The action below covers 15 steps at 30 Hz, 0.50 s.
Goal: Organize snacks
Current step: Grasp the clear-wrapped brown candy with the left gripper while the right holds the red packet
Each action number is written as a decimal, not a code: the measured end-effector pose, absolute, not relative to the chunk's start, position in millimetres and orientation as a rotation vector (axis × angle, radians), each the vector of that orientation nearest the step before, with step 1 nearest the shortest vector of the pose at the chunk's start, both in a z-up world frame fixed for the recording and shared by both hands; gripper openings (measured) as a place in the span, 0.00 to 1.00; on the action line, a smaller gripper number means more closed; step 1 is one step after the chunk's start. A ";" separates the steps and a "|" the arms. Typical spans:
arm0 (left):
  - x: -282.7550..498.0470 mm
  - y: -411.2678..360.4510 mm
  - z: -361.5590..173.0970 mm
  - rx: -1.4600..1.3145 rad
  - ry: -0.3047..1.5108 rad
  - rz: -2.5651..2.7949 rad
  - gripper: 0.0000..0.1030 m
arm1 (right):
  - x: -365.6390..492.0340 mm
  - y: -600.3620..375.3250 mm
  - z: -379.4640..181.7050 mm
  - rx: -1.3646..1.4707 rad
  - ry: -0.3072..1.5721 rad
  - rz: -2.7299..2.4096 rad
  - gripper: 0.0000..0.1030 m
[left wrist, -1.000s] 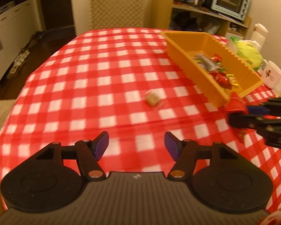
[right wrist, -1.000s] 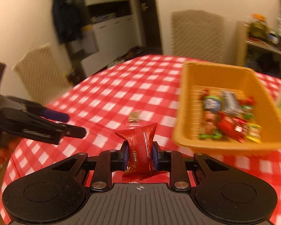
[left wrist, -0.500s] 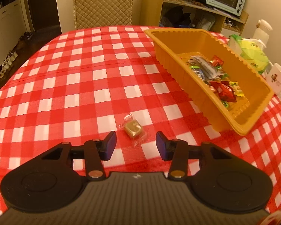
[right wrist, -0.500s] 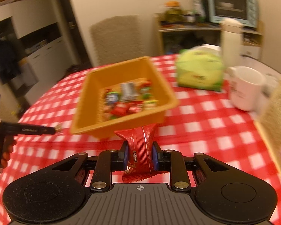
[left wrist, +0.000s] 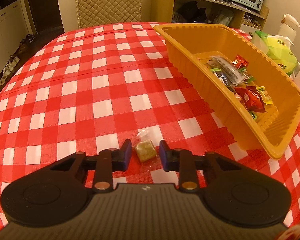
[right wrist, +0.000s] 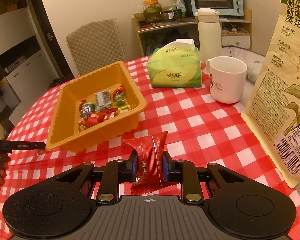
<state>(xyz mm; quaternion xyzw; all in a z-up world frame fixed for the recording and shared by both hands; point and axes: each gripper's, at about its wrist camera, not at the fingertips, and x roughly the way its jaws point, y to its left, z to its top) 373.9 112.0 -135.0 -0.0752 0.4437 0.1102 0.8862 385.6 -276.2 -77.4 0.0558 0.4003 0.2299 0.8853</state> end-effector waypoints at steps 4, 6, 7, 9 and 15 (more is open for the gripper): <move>374.6 109.3 -135.1 -0.133 0.928 0.235 0.24 | 386.2 -274.9 -77.8 0.117 0.835 0.485 0.25; 375.0 108.7 -134.9 -0.132 0.929 0.234 0.23 | 387.8 -273.3 -78.5 0.117 0.834 0.489 0.25; 375.0 108.7 -134.7 -0.131 0.930 0.233 0.23 | 388.1 -272.7 -78.5 0.117 0.833 0.491 0.25; 374.2 109.0 -133.7 -0.132 0.929 0.228 0.23 | 388.1 -271.9 -78.3 0.116 0.832 0.495 0.25; 371.8 109.3 -132.2 -0.127 0.932 0.230 0.22 | 388.9 -270.3 -78.7 0.115 0.830 0.502 0.25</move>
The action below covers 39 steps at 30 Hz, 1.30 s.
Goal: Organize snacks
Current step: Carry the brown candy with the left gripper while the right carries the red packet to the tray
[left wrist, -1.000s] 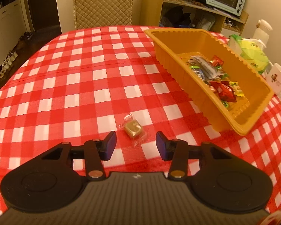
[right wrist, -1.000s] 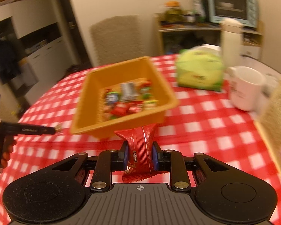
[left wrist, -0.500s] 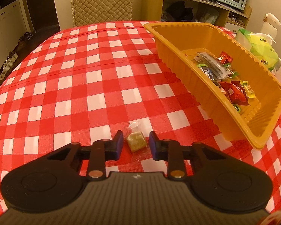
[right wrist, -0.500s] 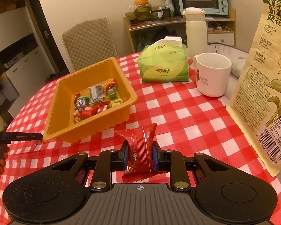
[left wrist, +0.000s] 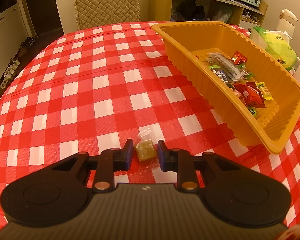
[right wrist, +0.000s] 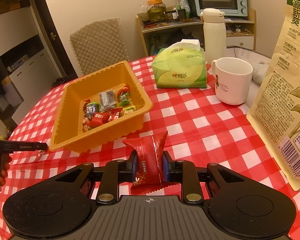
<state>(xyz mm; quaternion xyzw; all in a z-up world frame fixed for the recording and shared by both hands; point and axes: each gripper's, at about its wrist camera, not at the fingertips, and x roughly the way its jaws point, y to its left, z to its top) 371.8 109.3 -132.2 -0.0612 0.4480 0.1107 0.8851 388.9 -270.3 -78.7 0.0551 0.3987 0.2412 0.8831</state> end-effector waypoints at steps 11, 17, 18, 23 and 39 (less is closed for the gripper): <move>357.6 107.1 -118.6 -0.124 0.904 0.209 0.18 | 390.6 -265.9 -78.2 0.123 0.823 0.521 0.25; 345.5 100.8 -105.8 -0.122 0.885 0.183 0.18 | 390.9 -264.7 -76.7 0.131 0.815 0.532 0.25; 343.5 99.0 -102.5 -0.119 0.881 0.177 0.18 | 391.1 -264.6 -76.0 0.132 0.813 0.534 0.25; 337.1 89.6 -81.5 -0.122 0.856 0.142 0.18 | 393.1 -262.8 -69.3 0.139 0.797 0.552 0.25; 387.2 47.2 -28.0 -0.090 0.766 0.043 0.18 | 443.5 -210.4 -43.5 0.106 0.709 0.729 0.25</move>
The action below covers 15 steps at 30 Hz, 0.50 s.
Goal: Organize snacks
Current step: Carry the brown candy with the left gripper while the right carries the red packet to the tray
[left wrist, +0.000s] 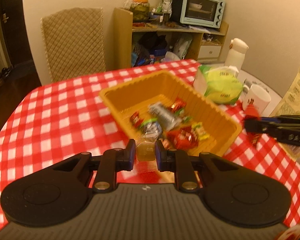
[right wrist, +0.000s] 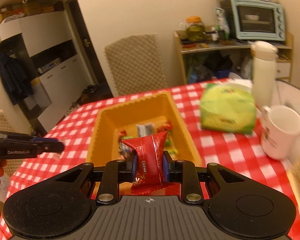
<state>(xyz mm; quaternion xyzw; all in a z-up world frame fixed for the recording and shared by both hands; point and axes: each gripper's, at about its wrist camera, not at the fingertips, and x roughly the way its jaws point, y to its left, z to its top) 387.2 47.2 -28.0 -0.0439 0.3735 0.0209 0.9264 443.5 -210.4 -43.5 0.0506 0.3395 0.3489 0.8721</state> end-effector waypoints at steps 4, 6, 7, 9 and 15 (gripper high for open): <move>416.2 37.7 -25.7 -0.071 0.756 0.038 0.18 | 470.2 -187.0 -44.3 0.107 0.713 0.769 0.25; 430.9 34.5 -28.1 -0.058 0.762 0.045 0.18 | 484.9 -175.4 -47.6 0.113 0.723 0.784 0.25; 438.1 34.1 -29.9 -0.056 0.763 0.049 0.18 | 492.1 -169.5 -49.9 0.114 0.731 0.785 0.25; 453.2 32.8 -34.0 -0.048 0.773 0.063 0.18 | 505.2 -159.2 -55.1 0.115 0.739 0.792 0.25; 490.1 36.5 -45.9 -0.057 0.785 0.089 0.18 | 532.1 -141.2 -71.0 0.099 0.774 0.786 0.25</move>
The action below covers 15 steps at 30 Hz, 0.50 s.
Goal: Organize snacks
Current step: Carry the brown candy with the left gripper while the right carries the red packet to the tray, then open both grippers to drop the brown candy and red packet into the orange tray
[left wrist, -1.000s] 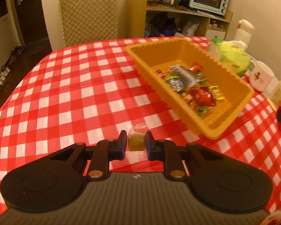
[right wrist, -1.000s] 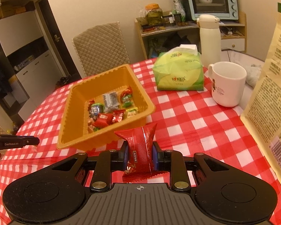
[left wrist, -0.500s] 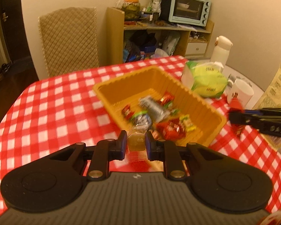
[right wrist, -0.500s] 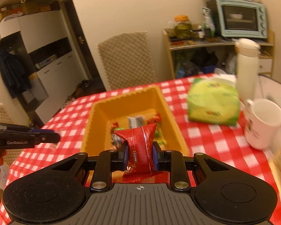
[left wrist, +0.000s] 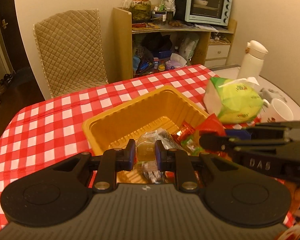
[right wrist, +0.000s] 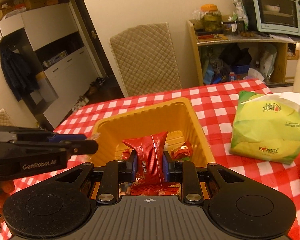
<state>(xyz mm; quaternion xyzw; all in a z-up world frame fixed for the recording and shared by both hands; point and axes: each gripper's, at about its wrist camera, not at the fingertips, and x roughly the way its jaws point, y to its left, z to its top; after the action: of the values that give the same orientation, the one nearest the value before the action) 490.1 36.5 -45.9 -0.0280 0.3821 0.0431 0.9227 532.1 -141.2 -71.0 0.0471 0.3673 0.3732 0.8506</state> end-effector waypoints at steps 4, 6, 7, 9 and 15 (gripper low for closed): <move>508.5 37.9 -54.3 -0.068 0.793 0.096 0.18 | 539.4 -140.1 -80.2 0.113 0.791 0.770 0.25; 516.0 38.7 -58.4 -0.069 0.803 0.103 0.18 | 542.9 -141.3 -82.4 0.121 0.797 0.763 0.25; 518.4 39.9 -60.1 -0.071 0.806 0.105 0.18 | 544.6 -141.7 -82.7 0.123 0.797 0.761 0.25; 522.4 40.4 -62.8 -0.074 0.812 0.111 0.19 | 546.3 -142.9 -83.5 0.125 0.797 0.761 0.25; 525.5 42.7 -67.2 -0.099 0.825 0.111 0.23 | 548.2 -146.2 -82.9 0.131 0.796 0.764 0.25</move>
<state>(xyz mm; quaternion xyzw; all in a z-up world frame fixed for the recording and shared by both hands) 525.5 42.7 -67.2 -0.0481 0.4004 0.0540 0.9135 548.2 -146.2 -82.9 0.0620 0.3777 0.3628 0.8496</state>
